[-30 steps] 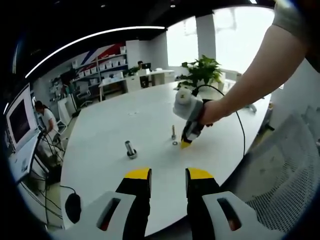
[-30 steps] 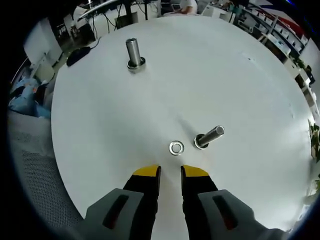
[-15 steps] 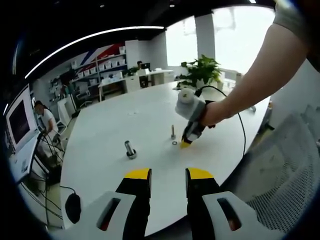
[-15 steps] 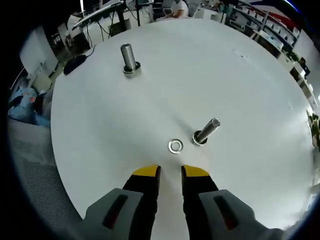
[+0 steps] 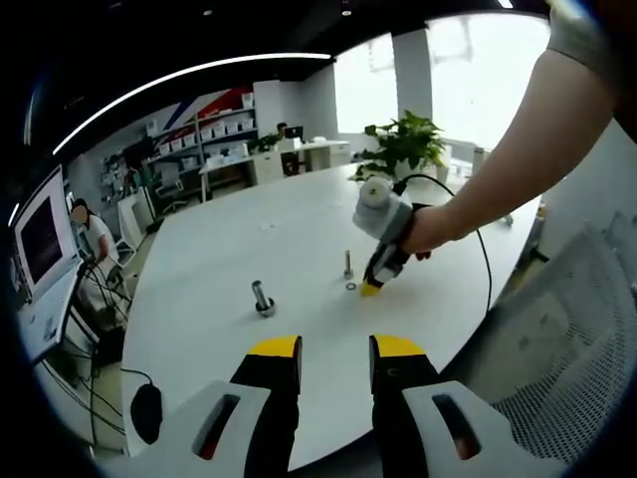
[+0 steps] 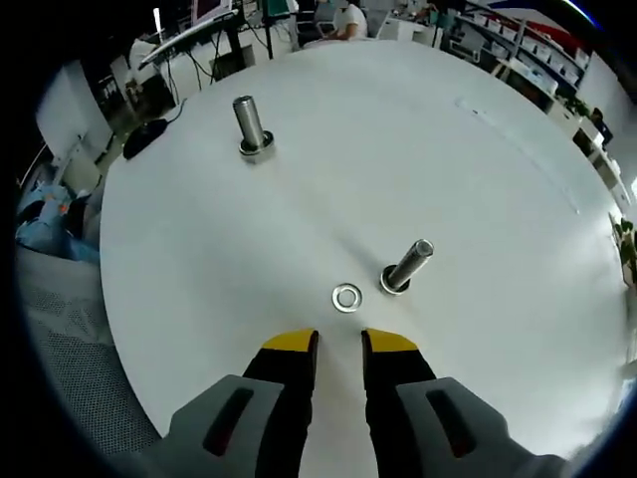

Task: Place the washer onto the threaded stud by aligning its center hole with the stud, sliding it down to the base, and recovering from edge contact or off-axis alignment until the washer reaches the visible bottom stop.

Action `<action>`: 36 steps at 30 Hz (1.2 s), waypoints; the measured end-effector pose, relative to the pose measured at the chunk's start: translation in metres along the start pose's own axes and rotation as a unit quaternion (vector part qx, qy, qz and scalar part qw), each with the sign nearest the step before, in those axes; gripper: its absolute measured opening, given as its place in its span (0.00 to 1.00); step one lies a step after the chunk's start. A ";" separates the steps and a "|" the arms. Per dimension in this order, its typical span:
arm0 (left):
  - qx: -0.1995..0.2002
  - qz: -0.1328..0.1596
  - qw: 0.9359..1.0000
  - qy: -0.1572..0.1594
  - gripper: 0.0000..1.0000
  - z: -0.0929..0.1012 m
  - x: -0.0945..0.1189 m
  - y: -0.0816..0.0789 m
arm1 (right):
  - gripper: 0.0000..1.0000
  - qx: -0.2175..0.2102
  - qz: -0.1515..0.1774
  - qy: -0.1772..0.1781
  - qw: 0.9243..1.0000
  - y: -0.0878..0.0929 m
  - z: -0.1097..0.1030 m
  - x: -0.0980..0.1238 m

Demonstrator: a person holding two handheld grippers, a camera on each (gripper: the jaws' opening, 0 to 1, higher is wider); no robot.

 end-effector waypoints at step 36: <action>0.002 -0.007 1.000 -0.009 0.25 -0.003 -0.001 0.002 | 0.15 -0.001 0.028 0.006 1.000 -0.019 0.001 -0.009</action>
Point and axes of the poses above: the point that each gripper's makers call its tool centre point, and the gripper's own axes: x roughly backward along the fingers, z roughly to its right, y roughly out of its underside, the point moved 4 cm from there along x, roughly backward along the fingers, and after that the axes turned 5 degrees about -x, right-handed, at the moved point
